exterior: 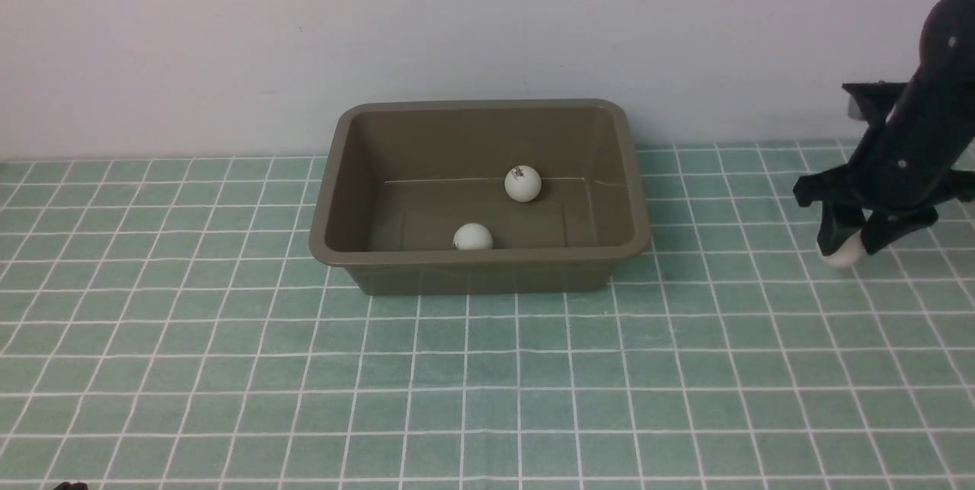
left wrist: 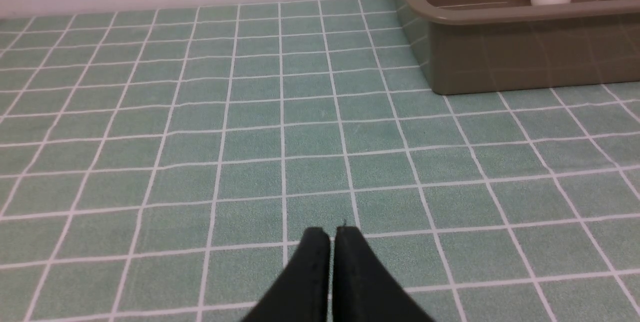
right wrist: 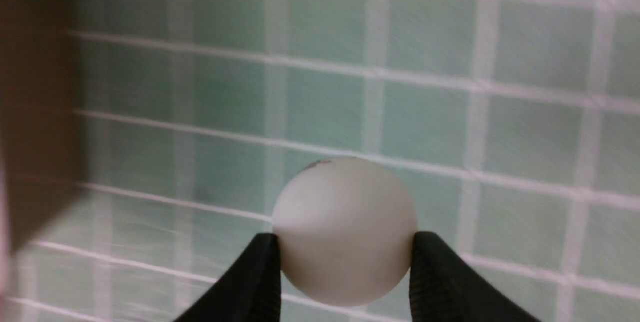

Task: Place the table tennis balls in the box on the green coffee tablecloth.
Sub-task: 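Reach for and grasp a ping pong ball on the table, then release the ping pong ball into the bin and lift the gripper away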

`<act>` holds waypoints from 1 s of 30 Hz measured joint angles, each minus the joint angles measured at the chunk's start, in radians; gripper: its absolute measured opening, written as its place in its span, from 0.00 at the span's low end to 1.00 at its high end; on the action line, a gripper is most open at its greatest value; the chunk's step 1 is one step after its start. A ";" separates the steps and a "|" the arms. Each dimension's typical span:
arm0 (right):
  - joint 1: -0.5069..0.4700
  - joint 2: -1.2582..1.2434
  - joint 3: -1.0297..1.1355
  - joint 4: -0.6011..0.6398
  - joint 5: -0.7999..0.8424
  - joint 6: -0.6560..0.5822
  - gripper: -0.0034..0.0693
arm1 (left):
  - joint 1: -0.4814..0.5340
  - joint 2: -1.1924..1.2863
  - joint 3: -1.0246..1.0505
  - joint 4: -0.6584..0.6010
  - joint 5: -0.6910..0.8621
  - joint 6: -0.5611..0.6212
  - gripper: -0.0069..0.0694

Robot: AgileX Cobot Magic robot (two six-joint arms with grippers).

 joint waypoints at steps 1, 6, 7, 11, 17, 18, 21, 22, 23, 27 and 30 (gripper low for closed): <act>0.012 0.000 -0.019 0.015 0.002 -0.007 0.47 | 0.000 0.000 0.000 0.000 0.000 0.000 0.09; 0.098 0.000 -0.089 0.048 0.005 -0.026 0.47 | 0.000 0.000 0.000 0.000 0.000 0.000 0.09; 0.121 0.000 -0.106 0.049 0.005 -0.028 0.47 | 0.000 0.000 0.000 0.000 0.000 0.000 0.09; 0.197 0.000 -0.131 0.048 0.007 -0.028 0.47 | 0.000 0.000 0.000 0.000 0.000 0.000 0.09; 0.296 0.002 -0.136 0.033 -0.017 -0.020 0.47 | 0.000 0.000 0.000 0.000 0.000 0.000 0.09; 0.308 0.004 -0.136 0.030 -0.025 -0.018 0.47 | 0.000 0.000 0.000 0.000 0.000 0.000 0.09; 0.335 0.013 -0.136 0.024 -0.051 -0.016 0.47 | 0.000 0.000 0.000 0.000 0.000 0.000 0.09; 0.345 0.017 -0.136 0.022 -0.061 -0.013 0.47 | 0.000 0.000 0.000 0.000 0.000 0.000 0.09; 0.355 0.023 -0.136 0.019 -0.072 -0.013 0.47 | 0.000 0.000 0.000 0.000 0.000 0.000 0.09; 0.372 0.045 -0.136 0.019 -0.087 -0.012 0.47 | 0.000 0.000 0.000 0.000 0.000 0.000 0.09; 0.376 0.062 -0.136 0.019 -0.087 -0.011 0.47 | 0.000 0.000 0.000 0.000 0.000 0.000 0.09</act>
